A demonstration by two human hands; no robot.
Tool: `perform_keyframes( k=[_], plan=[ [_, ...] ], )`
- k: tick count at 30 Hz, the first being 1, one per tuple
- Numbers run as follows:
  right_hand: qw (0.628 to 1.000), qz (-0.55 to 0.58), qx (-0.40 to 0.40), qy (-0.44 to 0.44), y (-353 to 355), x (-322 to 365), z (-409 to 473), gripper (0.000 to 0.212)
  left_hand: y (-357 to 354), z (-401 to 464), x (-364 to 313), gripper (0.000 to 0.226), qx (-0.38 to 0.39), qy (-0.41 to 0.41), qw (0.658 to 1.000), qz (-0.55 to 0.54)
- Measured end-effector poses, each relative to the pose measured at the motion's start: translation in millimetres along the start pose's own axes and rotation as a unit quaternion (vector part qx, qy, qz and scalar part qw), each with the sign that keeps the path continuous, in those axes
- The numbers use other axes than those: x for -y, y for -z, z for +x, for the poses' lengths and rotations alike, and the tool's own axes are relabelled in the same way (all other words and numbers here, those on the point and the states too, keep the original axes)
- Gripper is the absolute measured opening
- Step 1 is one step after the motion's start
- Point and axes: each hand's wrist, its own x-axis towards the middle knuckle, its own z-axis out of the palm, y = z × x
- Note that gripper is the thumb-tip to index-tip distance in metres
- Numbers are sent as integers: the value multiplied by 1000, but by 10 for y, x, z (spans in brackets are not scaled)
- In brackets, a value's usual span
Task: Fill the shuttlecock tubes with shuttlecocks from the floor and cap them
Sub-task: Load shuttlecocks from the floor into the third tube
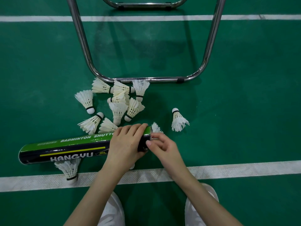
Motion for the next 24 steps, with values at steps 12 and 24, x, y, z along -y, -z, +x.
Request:
perform_keyframes(
  k=[12, 24],
  plan=[
    [991, -84, 105, -8, 12, 45, 84, 21, 31, -51, -47, 81, -21, -15, 1000, -3],
    [995, -97, -25, 7, 541, 8, 172, 16, 22, 31, 7, 75, -8, 17, 1000, -9]
  ],
)
